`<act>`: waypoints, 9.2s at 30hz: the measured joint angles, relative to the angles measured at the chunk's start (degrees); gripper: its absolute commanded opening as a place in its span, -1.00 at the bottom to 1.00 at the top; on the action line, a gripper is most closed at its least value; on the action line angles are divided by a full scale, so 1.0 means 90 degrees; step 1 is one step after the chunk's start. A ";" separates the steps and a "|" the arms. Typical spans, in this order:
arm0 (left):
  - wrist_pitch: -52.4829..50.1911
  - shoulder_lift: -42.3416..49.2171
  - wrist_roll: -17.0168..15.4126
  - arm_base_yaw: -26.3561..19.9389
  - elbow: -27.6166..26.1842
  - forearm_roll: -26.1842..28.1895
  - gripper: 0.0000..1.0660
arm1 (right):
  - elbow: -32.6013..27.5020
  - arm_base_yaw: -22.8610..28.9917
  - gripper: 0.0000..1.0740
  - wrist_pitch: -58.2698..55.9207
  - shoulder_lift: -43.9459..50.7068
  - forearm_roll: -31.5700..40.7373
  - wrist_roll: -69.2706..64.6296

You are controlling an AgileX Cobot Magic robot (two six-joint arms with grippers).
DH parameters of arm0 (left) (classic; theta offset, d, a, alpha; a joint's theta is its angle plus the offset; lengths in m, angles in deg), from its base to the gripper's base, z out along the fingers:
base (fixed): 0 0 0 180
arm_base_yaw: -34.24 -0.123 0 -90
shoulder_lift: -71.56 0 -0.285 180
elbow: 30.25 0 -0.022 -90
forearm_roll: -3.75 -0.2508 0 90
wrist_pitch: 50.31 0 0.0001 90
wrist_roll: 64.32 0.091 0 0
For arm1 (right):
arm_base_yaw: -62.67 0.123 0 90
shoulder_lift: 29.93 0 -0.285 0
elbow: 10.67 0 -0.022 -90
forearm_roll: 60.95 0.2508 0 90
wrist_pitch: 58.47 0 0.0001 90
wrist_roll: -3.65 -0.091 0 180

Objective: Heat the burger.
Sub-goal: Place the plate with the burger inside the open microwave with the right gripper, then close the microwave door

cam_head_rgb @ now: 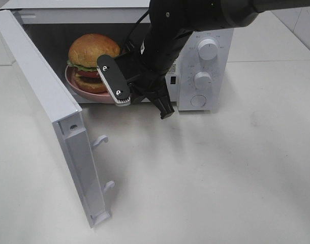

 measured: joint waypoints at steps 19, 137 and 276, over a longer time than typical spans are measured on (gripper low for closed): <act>0.0000 0.0000 0.0000 0.0000 0.0000 0.0000 0.81 | 0.1642 -0.0032 -0.96 -0.0471 -0.1019 -0.0554 -0.1057; 0.0000 0.0000 0.0000 0.0000 0.0000 0.0000 0.81 | -0.2979 -0.0057 0.42 0.1942 0.2502 -0.1324 -0.3018; 0.0000 0.0000 0.0000 0.0000 0.0000 0.0000 0.81 | -0.6914 -0.3170 0.37 -0.2457 1.3274 -0.0694 -0.9728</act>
